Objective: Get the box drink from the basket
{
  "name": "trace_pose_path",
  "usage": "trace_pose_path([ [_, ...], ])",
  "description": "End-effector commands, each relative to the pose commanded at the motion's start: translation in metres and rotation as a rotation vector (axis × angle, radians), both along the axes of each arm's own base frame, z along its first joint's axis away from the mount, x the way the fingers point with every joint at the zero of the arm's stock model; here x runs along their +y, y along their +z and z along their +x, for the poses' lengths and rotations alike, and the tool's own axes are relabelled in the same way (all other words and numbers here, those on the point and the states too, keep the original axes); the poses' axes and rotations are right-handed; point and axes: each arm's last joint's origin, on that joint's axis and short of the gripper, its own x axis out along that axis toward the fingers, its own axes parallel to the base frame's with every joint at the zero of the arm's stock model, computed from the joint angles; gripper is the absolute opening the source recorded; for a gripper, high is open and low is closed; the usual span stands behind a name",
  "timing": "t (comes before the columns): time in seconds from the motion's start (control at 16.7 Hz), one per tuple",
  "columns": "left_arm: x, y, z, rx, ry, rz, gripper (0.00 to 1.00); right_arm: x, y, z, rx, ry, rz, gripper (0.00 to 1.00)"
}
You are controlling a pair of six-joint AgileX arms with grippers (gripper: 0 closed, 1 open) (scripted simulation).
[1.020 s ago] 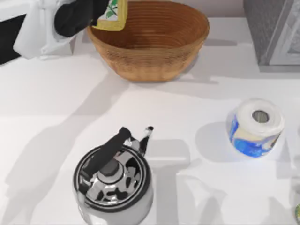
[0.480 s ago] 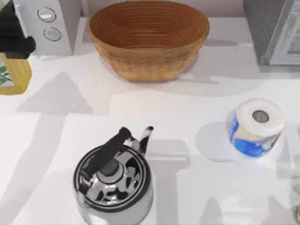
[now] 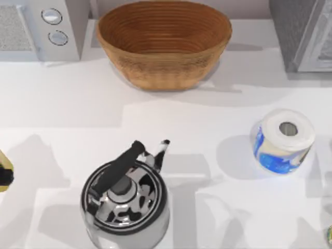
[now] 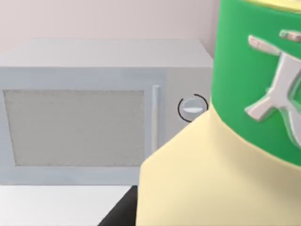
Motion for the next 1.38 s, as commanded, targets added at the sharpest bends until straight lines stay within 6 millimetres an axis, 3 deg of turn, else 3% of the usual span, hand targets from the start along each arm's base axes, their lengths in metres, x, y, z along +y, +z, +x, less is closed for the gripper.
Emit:
trace_pose_path([
  [0.18,0.004,-0.027,-0.002,0.008,0.013,0.004,0.00,0.000,0.000,0.000,0.000,0.000,0.000,1.00],
  [0.3,0.004,-0.031,-0.002,0.009,0.015,0.005,0.00,0.000,0.000,0.000,0.000,0.000,0.000,1.00],
  [0.78,0.002,-0.024,0.001,0.013,0.033,-0.003,0.00,0.000,0.000,0.000,0.000,0.000,0.000,1.00],
  [1.38,-0.016,-0.002,0.034,0.076,0.226,-0.027,0.00,0.000,0.000,0.000,0.000,0.000,0.000,1.00],
])
